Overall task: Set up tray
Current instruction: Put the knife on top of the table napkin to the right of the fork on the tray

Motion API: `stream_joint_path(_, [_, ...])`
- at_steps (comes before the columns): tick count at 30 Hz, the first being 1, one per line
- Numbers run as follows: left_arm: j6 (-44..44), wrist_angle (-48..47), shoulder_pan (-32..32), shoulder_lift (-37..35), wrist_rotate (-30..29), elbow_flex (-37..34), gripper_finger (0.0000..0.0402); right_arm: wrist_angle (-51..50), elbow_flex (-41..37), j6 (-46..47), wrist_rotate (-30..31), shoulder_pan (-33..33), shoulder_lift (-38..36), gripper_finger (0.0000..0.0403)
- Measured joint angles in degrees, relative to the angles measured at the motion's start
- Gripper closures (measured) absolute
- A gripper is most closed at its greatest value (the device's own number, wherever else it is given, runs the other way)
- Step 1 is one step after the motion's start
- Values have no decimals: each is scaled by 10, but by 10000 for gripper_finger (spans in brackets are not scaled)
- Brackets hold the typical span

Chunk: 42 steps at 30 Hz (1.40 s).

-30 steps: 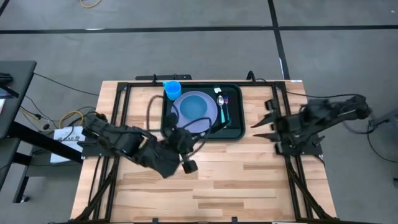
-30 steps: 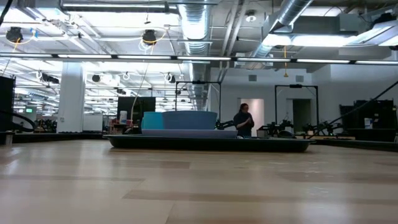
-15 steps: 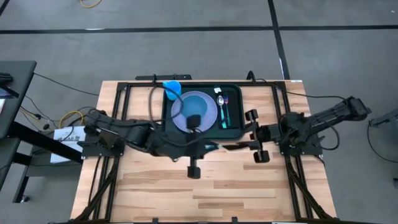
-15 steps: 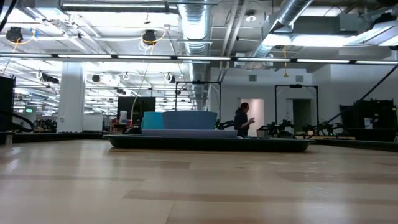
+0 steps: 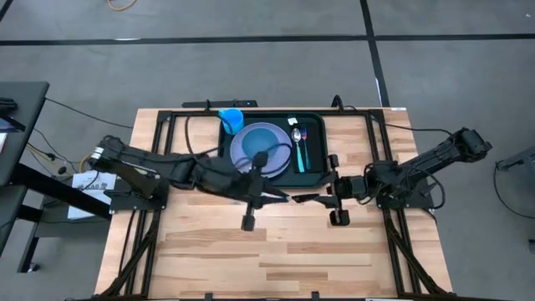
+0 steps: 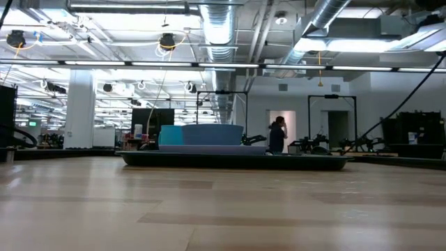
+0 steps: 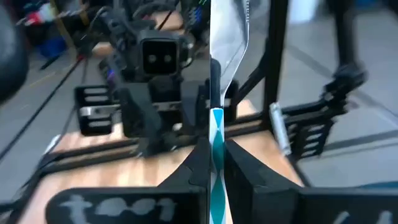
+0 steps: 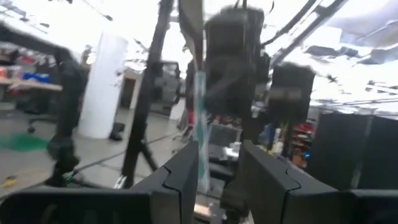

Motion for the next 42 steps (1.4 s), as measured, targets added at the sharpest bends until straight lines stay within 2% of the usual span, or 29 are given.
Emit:
stream_joint_path(4, [-4,134,33,-52,80,-121,395,53,0,0,22,-7,23,295])
stream_joint_path(6, [-4,184,41,-70,96,-166,395,63,0,0,25,-11,31,295])
stream_joint_path(12, [7,297,51,-74,137,-247,395,69,19,39,25,-30,57,295])
stream_joint_path(22, [16,337,54,-72,158,-268,395,19,77,45,16,-35,100,295])
stream_joint_path(28, [16,333,54,-72,158,-268,395,-39,114,46,-38,-35,103,295])
stream_joint_path(37, [15,333,54,-72,157,-268,395,-117,148,45,-40,-27,103,295])
stream_joint_path(42, [17,330,54,-73,155,-268,395,-125,168,46,-45,-26,120,295])
